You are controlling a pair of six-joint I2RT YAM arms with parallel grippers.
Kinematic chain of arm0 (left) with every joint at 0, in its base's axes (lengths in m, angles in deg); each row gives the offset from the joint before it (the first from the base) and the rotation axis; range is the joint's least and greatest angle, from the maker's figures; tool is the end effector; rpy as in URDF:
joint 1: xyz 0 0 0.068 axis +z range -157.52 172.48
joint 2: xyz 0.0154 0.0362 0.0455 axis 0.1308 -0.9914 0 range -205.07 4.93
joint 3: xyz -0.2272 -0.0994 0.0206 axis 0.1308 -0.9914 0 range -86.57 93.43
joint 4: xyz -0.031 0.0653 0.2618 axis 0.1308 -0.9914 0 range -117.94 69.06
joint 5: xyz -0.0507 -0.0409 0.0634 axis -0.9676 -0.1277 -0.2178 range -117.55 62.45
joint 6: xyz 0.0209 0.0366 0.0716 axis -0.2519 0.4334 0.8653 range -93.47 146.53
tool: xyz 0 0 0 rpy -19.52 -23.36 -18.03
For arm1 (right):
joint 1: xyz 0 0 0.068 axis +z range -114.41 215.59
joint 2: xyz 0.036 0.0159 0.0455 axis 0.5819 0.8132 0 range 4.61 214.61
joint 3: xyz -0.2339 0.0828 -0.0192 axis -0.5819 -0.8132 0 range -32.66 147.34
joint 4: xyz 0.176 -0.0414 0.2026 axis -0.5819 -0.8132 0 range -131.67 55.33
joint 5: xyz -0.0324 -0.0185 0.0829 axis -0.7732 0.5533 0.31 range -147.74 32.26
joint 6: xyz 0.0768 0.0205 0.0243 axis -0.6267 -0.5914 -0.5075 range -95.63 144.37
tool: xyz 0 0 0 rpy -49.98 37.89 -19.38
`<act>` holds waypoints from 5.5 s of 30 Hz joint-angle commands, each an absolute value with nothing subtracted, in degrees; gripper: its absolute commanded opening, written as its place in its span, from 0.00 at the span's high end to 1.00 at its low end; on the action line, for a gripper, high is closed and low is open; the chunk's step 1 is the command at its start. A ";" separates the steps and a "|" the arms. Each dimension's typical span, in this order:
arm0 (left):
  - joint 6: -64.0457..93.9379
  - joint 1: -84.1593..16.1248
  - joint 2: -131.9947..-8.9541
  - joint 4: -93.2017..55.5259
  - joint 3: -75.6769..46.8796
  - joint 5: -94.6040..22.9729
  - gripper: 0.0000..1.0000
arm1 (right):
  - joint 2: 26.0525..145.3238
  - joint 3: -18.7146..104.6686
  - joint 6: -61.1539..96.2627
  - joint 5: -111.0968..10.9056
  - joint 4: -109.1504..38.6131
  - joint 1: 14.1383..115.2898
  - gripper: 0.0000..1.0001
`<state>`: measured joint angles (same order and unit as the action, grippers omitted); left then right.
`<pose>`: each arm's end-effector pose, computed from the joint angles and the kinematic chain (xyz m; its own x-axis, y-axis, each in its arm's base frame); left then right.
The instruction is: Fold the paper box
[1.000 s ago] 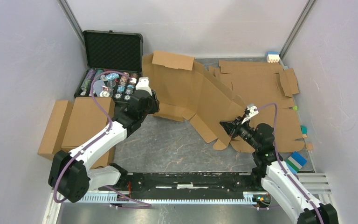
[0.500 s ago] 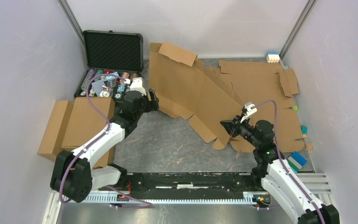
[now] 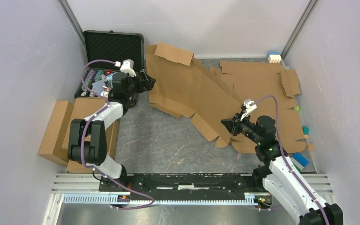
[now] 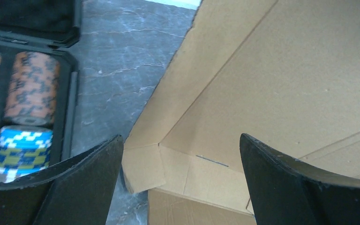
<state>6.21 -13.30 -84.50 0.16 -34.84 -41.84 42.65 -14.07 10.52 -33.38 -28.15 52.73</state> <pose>0.3912 -0.0577 0.2024 -0.3821 -0.2994 -0.8743 0.2135 0.8918 -0.3988 0.2104 0.0962 0.2009 -0.3638 0.1160 -0.9242 -0.5825 0.7459 0.3229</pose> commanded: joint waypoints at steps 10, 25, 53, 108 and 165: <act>15.23 -11.26 -97.55 10.62 -24.94 -54.61 0.01 | 44.79 -9.63 13.53 -28.64 -29.45 52.99 0.82; 7.81 -11.07 -98.67 16.88 -25.95 -63.68 0.67 | 45.50 -10.41 13.77 -29.09 -28.26 52.97 0.83; 7.01 -35.80 -67.22 4.31 -50.74 -15.54 0.98 | 43.51 -12.29 11.75 -18.83 -27.21 53.69 0.88; 9.30 -44.24 -73.74 13.90 -54.61 -7.87 0.98 | 51.09 -7.26 15.02 -37.65 -38.70 61.43 0.64; 0.37 -46.80 -74.00 19.15 -56.52 -9.47 0.98 | 57.57 -16.39 -3.77 -3.10 -11.98 61.43 1.00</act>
<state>7.35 -45.49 -71.99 14.41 -55.50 -3.37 56.07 -14.31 6.22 -9.05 -16.63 61.02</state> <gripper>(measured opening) 0.044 0.018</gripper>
